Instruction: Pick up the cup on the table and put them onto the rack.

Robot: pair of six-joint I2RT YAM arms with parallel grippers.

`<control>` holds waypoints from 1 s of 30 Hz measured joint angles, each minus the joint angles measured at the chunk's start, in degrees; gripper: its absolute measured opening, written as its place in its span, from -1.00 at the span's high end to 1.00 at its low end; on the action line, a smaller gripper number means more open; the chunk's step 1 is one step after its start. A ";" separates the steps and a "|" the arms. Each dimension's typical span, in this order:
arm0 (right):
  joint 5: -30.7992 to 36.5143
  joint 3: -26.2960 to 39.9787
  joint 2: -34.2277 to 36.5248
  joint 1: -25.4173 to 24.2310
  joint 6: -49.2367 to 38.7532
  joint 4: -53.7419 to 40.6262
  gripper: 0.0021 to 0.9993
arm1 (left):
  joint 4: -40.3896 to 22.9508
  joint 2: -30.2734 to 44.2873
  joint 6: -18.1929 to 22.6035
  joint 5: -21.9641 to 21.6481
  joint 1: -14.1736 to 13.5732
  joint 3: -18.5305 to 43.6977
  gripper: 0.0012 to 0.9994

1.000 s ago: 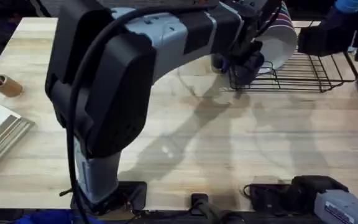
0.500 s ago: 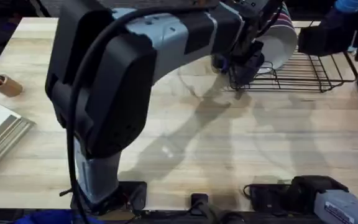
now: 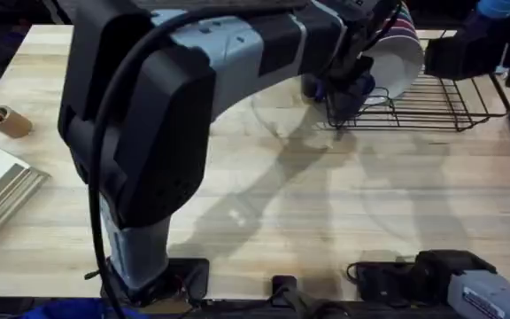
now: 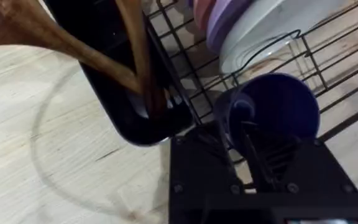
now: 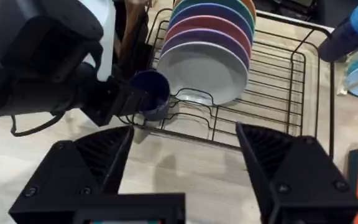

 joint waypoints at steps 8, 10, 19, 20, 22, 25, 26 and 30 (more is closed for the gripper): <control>0.00 0.00 0.00 0.00 0.00 0.00 -0.99 | -0.13 -0.01 0.00 -0.02 -0.02 0.00 0.58; 0.00 0.00 -0.01 0.00 0.00 0.00 -0.99 | -0.16 -0.09 0.00 -0.04 -0.02 0.00 0.58; 0.00 0.00 0.00 0.00 0.00 0.00 -0.99 | -1.50 -3.95 0.00 -3.23 0.09 0.00 0.57; 0.00 0.00 0.00 0.00 0.00 0.00 -0.99 | -1.50 -4.54 0.00 -3.44 0.09 0.00 0.57; 0.00 0.00 -0.02 0.00 0.00 0.00 -0.99 | -1.50 -5.26 0.00 -3.87 0.09 0.00 0.57; 0.02 0.00 0.00 0.00 0.00 0.00 -0.99 | -1.54 -5.48 0.00 -4.26 0.09 0.00 0.57; 0.00 0.00 0.00 0.00 0.00 0.00 -0.99 | -1.70 -5.48 0.00 -4.27 0.09 0.00 0.57; 0.00 0.00 0.00 0.00 0.00 0.00 -0.99 | -1.72 -5.48 0.00 -4.28 0.09 0.00 0.57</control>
